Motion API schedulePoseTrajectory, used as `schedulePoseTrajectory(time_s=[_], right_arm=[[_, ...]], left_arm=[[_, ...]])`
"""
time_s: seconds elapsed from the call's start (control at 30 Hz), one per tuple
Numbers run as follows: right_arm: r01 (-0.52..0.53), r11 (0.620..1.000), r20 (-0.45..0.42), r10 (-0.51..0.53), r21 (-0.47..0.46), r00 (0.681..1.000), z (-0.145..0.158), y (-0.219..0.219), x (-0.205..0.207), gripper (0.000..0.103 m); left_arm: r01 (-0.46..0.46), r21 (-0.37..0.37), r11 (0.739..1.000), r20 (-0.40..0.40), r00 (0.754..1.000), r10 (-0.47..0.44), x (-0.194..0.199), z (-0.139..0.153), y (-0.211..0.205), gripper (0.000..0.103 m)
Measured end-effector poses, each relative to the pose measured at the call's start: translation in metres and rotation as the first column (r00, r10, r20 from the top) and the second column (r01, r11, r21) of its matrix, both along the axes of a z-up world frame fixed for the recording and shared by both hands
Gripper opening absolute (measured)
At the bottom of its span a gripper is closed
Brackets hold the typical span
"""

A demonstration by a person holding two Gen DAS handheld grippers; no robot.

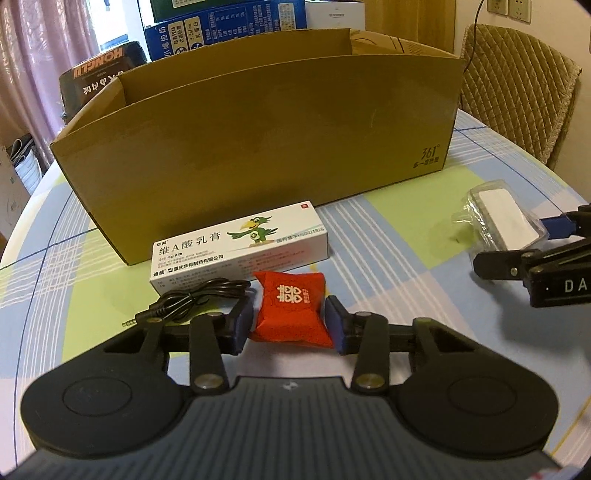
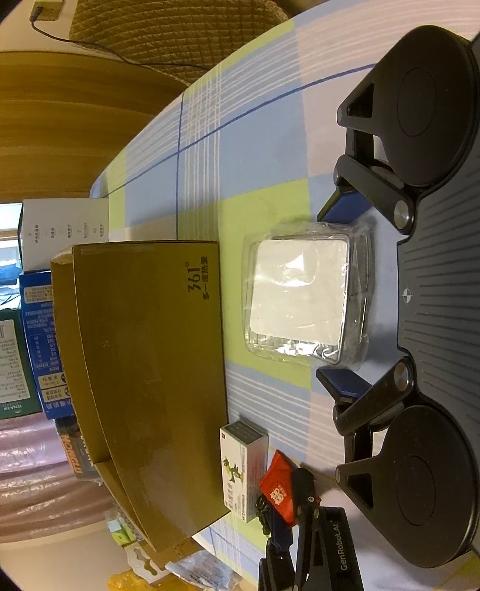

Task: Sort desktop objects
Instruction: 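Grasp the red wrapped packet with the left tool while the right tool grasps the clear-wrapped package, then lift and carry the red packet and clear package over the cardboard box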

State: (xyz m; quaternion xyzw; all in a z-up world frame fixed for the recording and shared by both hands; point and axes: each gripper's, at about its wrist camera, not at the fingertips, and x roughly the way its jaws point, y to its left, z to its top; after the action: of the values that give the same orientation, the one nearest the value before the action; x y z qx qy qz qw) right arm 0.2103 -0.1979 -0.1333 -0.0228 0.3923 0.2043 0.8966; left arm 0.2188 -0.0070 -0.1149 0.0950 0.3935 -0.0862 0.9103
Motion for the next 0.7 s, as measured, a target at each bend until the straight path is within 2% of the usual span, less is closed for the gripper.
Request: schedulePoseTrajectory(time_s=[0.13, 0.17, 0.43, 0.5, 0.7], right_arm=[[0.006, 1.000, 0.001, -0.006, 0.002, 1.000, 0.000, 0.000, 0.000, 0.079], [0.008, 1.000, 0.001, -0.008, 0.005, 1.000, 0.000, 0.000, 0.001, 0.079], [0.020, 1.000, -0.002, -0.020, 0.008, 1.000, 0.002, 0.002, 0.002, 0.079], [0.018, 1.000, 0.000, -0.018, 0.001, 1.000, 0.002, 0.002, 0.001, 0.073], [0.037, 0.999, 0.006, -0.037, -0.023, 0.999, 0.004, 0.001, -0.003, 0.071]], left_arm=[[-0.008, -0.015, 1.000, -0.014, 1.000, 0.008, 0.001, 0.000, 0.000, 0.031], [-0.008, -0.026, 1.000, -0.019, 1.000, 0.008, 0.001, 0.001, 0.000, 0.026], [-0.036, -0.060, 0.998, -0.039, 0.999, 0.034, -0.004, 0.003, -0.003, 0.024], [-0.038, -0.065, 0.997, -0.044, 0.998, 0.035, -0.005, 0.004, -0.004, 0.023], [-0.043, -0.077, 0.996, -0.058, 0.998, 0.038, -0.009, 0.006, -0.007, 0.022]])
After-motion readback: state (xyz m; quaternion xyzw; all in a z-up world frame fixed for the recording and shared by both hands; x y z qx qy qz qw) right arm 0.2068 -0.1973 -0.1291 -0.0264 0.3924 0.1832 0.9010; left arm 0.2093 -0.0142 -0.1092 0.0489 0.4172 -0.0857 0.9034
